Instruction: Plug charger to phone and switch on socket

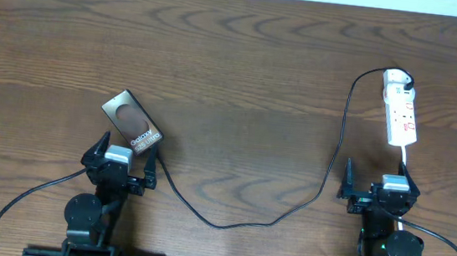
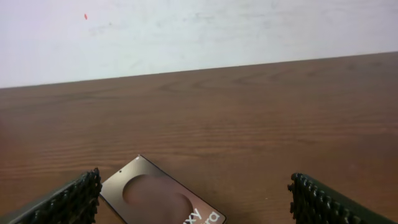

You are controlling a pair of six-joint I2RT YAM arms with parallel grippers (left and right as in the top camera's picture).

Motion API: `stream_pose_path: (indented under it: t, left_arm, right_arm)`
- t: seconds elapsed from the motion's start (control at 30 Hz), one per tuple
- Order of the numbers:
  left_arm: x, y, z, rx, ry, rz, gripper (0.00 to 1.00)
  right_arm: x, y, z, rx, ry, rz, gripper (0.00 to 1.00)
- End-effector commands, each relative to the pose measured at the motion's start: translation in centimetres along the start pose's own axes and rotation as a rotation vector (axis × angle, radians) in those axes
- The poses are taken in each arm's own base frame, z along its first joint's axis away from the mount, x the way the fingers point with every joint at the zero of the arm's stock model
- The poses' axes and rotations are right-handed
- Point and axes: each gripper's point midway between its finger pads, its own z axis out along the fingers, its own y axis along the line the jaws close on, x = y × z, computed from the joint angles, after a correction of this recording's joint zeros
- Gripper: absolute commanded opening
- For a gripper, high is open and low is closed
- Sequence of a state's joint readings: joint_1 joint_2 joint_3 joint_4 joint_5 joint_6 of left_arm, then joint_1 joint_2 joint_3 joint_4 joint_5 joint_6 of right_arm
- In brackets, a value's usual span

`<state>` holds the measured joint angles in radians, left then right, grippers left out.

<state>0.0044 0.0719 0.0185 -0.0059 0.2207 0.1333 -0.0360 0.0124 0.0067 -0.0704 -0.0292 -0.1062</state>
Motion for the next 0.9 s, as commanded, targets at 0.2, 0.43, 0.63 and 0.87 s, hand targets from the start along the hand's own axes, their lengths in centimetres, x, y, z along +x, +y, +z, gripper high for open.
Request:
stream_pose_path:
  t: [0.2,0.43,0.63,0.87]
  left_arm:
    - [1.7,-0.9,0.1,0.049,0.055,0.02,0.95]
    - [1.7,-0.9,0.1,0.048,0.055,0.02,0.95]
    - [1.1,-0.9,-0.1,0.047,0.026,0.026,0.95]
    - [0.1,-0.9,-0.3,0.044,-0.017,0.034,0.95]
  right_arm:
    - [0.0,0.1,0.0,-0.002,-0.002,0.007,0.99]
    - [0.0,0.1,0.0,-0.003,-0.002,0.007,0.99]
    - [0.0,0.1,0.0,-0.002,-0.002,0.007,0.99]
    - [0.0,0.1,0.0,-0.003,-0.001,0.007,0.99]
